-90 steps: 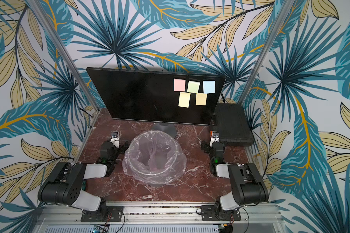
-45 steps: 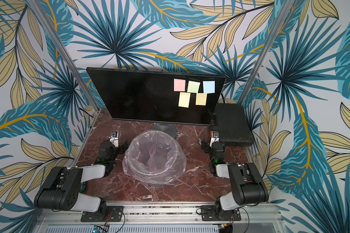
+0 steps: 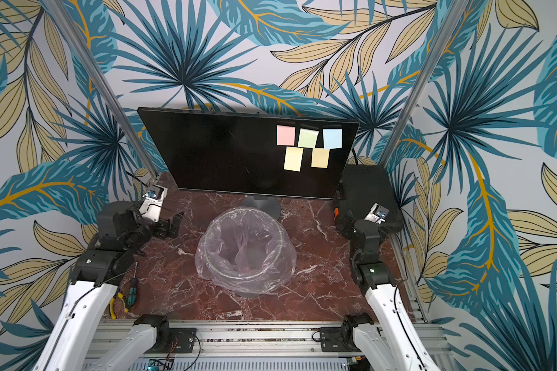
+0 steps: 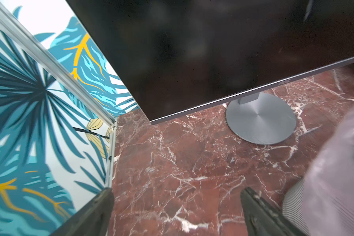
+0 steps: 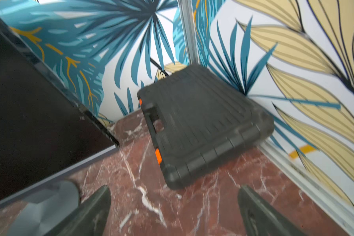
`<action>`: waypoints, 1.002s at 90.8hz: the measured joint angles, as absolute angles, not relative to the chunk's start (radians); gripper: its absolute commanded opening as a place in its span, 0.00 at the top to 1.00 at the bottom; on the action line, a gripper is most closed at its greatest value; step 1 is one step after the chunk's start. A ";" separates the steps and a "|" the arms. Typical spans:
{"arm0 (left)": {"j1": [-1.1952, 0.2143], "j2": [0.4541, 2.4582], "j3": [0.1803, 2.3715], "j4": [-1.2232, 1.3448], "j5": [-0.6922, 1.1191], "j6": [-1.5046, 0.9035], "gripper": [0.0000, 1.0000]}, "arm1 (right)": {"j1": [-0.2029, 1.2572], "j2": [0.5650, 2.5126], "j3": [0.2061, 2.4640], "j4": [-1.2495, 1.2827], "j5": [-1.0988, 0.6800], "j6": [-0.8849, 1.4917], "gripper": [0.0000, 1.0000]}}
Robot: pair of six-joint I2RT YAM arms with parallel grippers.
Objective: Remove the sticky note from the monitor
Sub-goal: Tear off the sticky note from the monitor.
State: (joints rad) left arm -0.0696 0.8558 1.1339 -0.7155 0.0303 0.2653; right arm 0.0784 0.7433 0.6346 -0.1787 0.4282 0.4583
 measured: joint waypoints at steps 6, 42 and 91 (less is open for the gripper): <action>-0.070 0.873 1.246 -0.844 0.044 0.266 0.05 | 0.078 0.670 0.609 -0.236 0.391 0.480 0.01; -0.095 1.022 1.508 -1.252 0.530 0.198 0.21 | 0.078 0.570 0.614 -0.414 0.245 0.532 0.01; -0.202 1.150 1.459 -1.139 0.590 0.010 0.25 | 0.078 0.608 0.640 -0.459 0.211 0.561 0.00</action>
State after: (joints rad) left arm -0.2024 1.1496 1.4593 -1.1393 0.5896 0.0101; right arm 0.0784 0.6083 0.6399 -0.4591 0.2108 0.5613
